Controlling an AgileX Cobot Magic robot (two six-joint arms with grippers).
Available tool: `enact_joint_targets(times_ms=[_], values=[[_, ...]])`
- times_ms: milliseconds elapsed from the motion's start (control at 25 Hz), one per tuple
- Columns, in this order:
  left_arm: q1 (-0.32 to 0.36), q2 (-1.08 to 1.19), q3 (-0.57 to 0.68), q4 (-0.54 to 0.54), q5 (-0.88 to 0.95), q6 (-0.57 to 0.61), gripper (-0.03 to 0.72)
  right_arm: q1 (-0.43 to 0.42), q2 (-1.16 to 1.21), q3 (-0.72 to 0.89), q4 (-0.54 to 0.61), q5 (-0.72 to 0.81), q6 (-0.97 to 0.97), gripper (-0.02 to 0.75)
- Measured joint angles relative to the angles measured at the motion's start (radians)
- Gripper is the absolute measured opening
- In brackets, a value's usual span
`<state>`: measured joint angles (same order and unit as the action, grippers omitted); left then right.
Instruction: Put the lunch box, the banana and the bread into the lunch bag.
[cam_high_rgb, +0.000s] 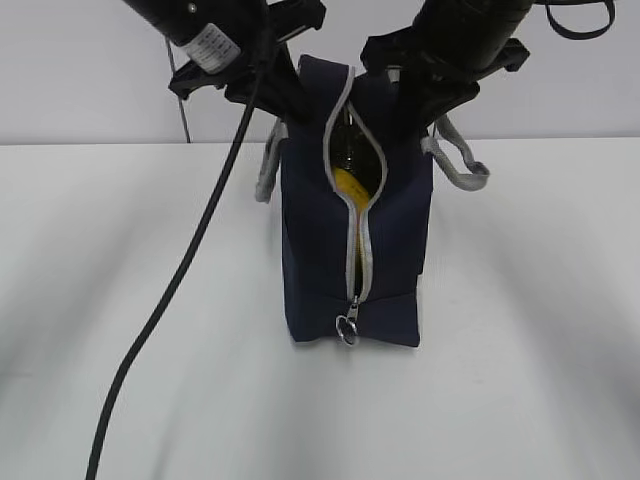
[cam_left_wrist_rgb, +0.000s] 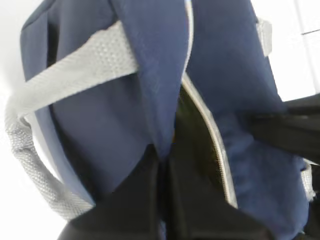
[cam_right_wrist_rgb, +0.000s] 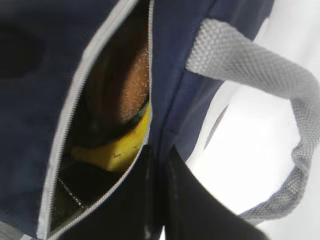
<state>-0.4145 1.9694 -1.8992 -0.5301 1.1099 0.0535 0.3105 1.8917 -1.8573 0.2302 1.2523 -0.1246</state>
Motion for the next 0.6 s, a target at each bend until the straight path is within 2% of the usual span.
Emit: enact_joint_targets(times_ms=[600], values=[[-0.008, 0.066, -0.038, -0.038, -0.025, -0.001, 0.000, -0.016, 0.031, 0.000, -0.054, -0.013, 0.028, 0.001]])
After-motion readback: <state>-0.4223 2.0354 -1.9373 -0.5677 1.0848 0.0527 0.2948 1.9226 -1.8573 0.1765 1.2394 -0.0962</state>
